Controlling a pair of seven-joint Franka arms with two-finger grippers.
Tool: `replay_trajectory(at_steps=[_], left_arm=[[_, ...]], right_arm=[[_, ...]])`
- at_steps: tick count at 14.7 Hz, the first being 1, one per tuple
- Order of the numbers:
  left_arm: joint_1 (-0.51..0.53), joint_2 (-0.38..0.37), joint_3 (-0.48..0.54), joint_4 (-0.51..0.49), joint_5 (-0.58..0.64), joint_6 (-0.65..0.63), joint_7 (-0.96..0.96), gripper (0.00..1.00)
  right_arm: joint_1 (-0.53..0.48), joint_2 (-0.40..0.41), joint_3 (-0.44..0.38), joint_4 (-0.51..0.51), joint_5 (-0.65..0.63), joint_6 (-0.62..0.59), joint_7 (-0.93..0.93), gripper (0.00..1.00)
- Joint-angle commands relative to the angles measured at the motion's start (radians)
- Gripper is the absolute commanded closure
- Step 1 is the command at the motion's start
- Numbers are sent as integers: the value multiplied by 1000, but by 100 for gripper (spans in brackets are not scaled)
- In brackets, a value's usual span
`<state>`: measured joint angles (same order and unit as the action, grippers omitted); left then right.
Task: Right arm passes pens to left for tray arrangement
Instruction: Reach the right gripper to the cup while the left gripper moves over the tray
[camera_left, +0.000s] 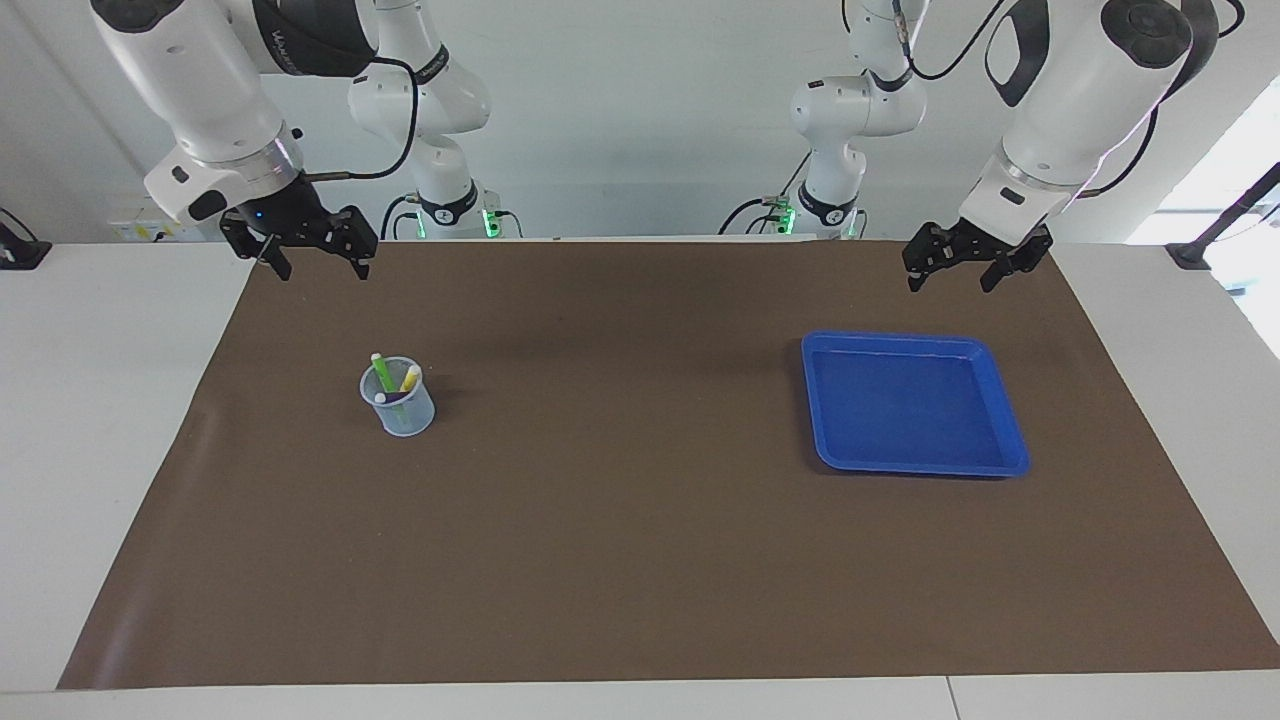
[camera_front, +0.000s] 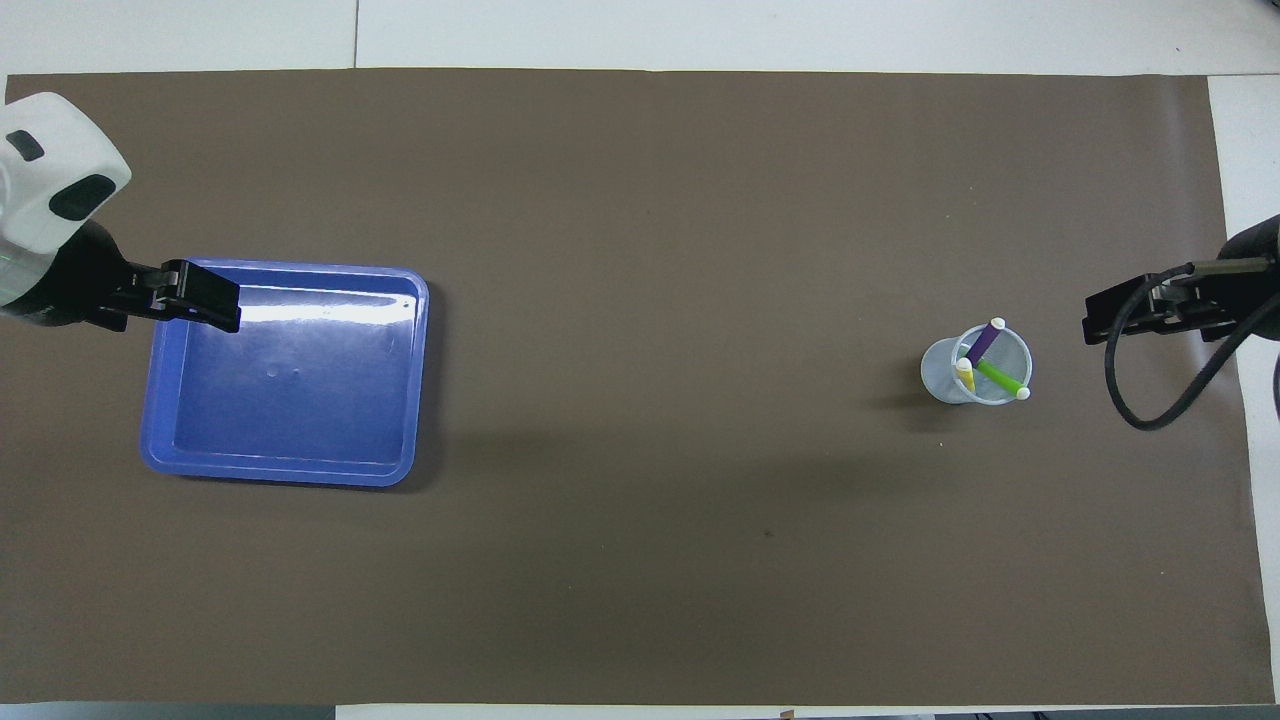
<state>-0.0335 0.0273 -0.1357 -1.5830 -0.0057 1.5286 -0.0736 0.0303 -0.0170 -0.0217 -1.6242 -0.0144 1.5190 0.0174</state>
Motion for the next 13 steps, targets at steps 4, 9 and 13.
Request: replay_trajectory(at_steps=[4, 9, 13], left_arm=[[3, -21, 5, -14, -8, -11, 11, 0], [13, -26, 4, -31, -13, 10, 6, 0], [47, -163, 4, -332, -20, 232, 11, 0]], right_arm=[[-15, -9, 6, -8, 8, -5, 4, 0], [-13, -11, 8, -11, 19, -22, 6, 0], [-13, -32, 9, -60, 22, 45, 4, 0]])
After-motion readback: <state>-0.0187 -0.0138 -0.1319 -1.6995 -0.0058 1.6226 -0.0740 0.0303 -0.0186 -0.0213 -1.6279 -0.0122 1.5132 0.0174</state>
